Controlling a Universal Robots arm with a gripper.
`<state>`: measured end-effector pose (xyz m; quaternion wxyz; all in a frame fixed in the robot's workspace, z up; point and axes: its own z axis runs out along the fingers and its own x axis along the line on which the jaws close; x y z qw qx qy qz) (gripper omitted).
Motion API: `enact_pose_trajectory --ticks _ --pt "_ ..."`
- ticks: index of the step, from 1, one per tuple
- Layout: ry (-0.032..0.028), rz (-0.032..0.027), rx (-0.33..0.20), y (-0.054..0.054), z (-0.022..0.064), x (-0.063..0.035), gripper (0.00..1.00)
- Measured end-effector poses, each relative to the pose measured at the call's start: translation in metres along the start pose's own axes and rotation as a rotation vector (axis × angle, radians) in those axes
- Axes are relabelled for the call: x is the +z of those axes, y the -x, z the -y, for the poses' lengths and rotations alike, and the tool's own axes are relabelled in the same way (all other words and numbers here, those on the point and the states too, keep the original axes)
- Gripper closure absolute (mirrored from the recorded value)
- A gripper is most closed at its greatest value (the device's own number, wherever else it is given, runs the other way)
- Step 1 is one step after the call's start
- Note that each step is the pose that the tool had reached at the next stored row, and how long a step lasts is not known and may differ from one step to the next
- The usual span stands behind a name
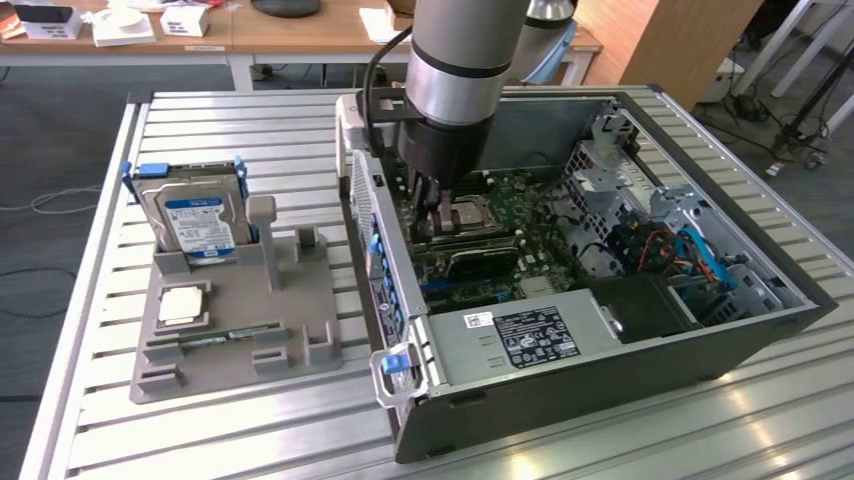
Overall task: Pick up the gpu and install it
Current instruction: 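Press down on the gpu until it lock into place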
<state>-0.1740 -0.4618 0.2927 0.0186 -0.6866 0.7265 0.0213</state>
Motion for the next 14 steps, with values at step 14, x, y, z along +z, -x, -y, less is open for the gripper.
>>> enact_pose_trajectory --ticks 14 --pt "0.0000 -0.0001 0.001 -0.0001 -0.0026 0.0000 0.89"
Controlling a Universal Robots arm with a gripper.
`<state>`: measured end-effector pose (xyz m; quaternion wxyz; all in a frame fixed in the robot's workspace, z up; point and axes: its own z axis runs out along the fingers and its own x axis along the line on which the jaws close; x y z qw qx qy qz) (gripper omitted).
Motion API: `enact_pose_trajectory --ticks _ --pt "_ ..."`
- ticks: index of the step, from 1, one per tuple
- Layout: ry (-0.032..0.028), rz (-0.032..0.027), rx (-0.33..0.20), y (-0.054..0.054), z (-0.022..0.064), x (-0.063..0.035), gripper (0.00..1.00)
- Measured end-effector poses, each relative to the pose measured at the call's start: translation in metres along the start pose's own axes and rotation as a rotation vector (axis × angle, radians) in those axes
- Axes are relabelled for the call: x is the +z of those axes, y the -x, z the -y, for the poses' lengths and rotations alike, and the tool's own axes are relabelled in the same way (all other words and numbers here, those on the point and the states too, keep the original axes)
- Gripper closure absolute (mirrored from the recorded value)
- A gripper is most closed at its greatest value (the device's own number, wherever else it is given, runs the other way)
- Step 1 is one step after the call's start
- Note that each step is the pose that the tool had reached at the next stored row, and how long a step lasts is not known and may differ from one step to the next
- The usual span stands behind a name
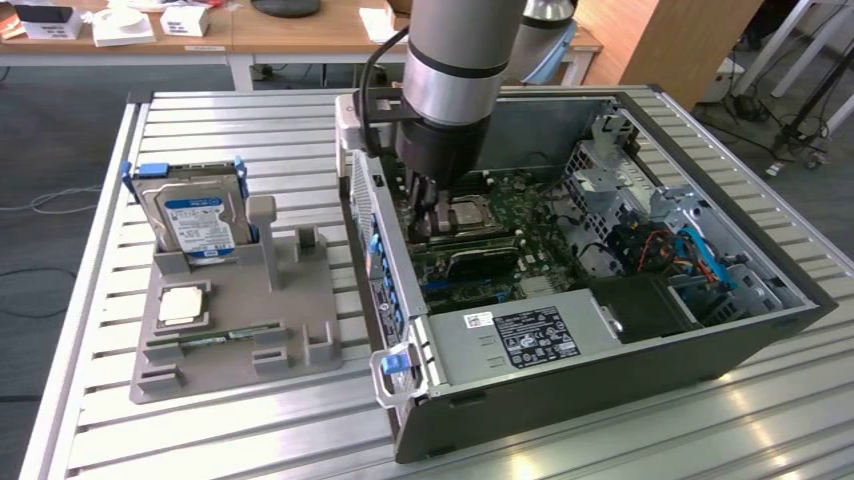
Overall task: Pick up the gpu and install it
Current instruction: 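Press down on the gpu until it lock into place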
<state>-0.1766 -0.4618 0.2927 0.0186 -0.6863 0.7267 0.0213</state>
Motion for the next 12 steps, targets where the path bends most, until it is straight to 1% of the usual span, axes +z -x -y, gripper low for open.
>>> enact_pose_trajectory --ticks 6,12 --pt "-0.0002 0.0002 0.002 -0.0003 -0.0050 0.0000 0.89" --pt "-0.0003 0.0001 0.005 -0.0004 -0.0067 0.0000 0.89"
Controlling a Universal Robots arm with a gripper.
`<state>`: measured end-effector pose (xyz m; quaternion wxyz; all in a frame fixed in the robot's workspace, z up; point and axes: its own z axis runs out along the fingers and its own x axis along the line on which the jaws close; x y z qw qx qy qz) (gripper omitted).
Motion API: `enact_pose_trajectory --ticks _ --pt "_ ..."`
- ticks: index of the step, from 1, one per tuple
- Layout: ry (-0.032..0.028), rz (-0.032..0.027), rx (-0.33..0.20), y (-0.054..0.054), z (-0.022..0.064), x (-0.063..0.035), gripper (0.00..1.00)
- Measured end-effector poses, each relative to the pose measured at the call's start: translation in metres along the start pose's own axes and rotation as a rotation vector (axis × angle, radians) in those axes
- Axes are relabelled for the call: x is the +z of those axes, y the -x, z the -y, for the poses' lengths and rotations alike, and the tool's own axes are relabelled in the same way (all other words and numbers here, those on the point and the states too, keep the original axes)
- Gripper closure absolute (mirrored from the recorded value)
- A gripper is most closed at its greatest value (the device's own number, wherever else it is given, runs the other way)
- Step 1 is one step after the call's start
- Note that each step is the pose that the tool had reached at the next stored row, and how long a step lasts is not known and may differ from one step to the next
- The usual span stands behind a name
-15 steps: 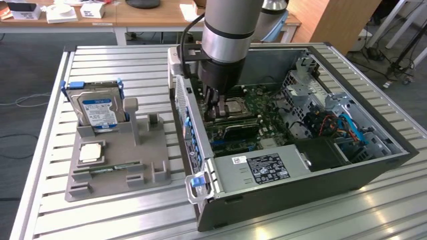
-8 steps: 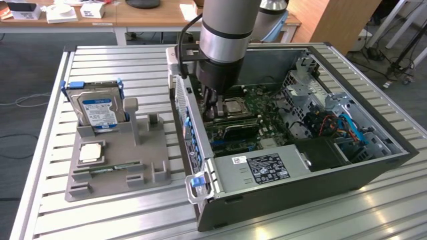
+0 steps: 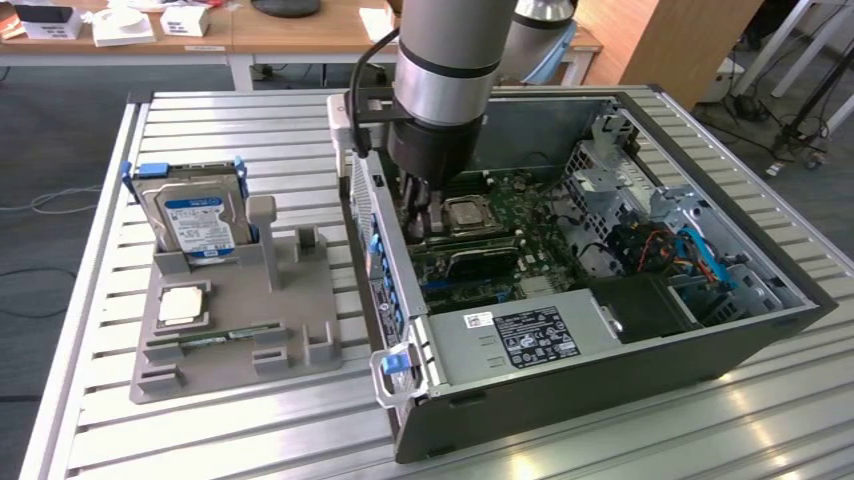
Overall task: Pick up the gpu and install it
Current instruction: 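Press down on the gpu until it lock into place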
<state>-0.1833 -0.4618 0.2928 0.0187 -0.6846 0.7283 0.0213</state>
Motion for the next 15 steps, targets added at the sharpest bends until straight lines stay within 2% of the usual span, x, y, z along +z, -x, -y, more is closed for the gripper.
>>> enact_pose_trajectory --ticks 15 --pt "-0.0002 0.0008 0.003 -0.0002 -0.0035 0.0001 0.89"
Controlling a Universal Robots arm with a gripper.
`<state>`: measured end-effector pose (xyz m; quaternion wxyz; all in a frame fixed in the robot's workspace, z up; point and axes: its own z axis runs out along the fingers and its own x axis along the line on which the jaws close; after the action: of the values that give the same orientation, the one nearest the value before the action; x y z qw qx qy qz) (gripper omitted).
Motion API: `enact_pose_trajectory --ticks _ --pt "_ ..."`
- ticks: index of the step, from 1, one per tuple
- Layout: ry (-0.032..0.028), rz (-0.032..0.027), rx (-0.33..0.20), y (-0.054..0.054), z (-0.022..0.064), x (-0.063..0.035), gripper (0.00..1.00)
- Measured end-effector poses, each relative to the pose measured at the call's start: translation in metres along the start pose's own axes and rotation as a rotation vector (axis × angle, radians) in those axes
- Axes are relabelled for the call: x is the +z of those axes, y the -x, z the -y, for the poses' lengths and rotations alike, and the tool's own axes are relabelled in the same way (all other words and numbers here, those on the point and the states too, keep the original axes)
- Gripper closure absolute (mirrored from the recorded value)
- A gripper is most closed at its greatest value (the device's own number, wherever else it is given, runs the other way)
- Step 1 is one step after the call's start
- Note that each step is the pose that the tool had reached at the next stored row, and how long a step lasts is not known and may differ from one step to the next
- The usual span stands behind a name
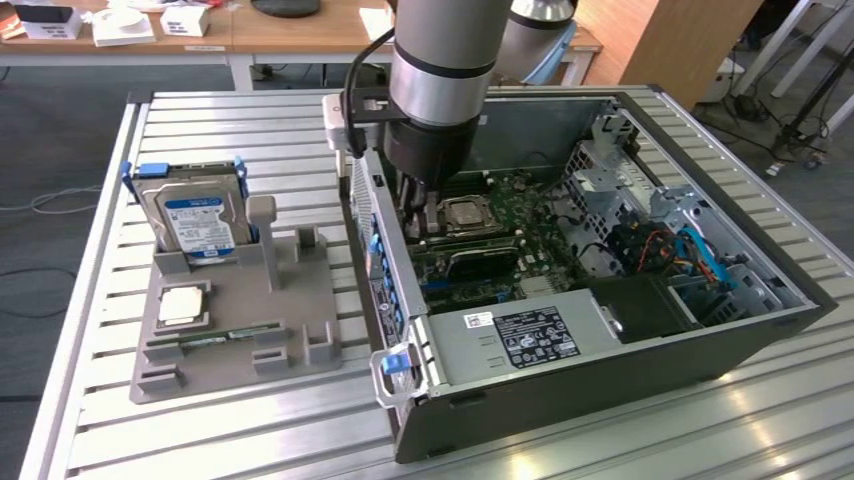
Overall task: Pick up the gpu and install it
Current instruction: 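Press down on the gpu until it lock into place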
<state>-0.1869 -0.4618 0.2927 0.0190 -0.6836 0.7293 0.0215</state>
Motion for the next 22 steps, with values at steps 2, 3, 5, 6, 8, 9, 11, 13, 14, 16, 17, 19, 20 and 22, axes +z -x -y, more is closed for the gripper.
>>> enact_pose_trajectory --ticks 2,3,5,6,8,9,11,13,14,16,17,19,20,22 --pt "0.0000 0.0000 0.000 0.0000 -0.0001 0.0000 0.89" --pt "-0.0001 0.0000 0.001 0.0000 -0.0003 0.0000 0.89" --pt "-0.0002 0.0001 0.002 0.0000 -0.0006 0.0000 0.89" --pt "-0.0002 0.0001 0.003 -0.0001 -0.0006 0.0000 0.89" --pt "-0.0001 0.0000 0.003 -0.0001 -0.0007 0.0000 0.89" --pt "-0.0002 0.0000 0.003 -0.0001 -0.0007 0.0000 0.89" --pt "-0.0002 0.0000 0.003 -0.0001 -0.0007 0.0000 0.89" --pt "-0.0002 0.0001 0.003 -0.0001 -0.0011 -0.0001 0.89" --pt "0.0000 0.0007 0.004 -0.0002 -0.0019 0.0000 0.89" --pt "0.0000 0.0008 0.003 -0.0001 -0.0019 0.0000 0.89" --pt "-0.0001 0.0009 0.003 -0.0001 -0.0019 0.0000 0.89" --pt "-0.0001 0.0009 0.003 -0.0001 -0.0019 0.0000 0.89" --pt "-0.0001 0.0008 0.003 -0.0001 -0.0019 0.0000 0.89" --pt "-0.0001 0.0008 0.003 -0.0001 -0.0019 0.0000 0.89"
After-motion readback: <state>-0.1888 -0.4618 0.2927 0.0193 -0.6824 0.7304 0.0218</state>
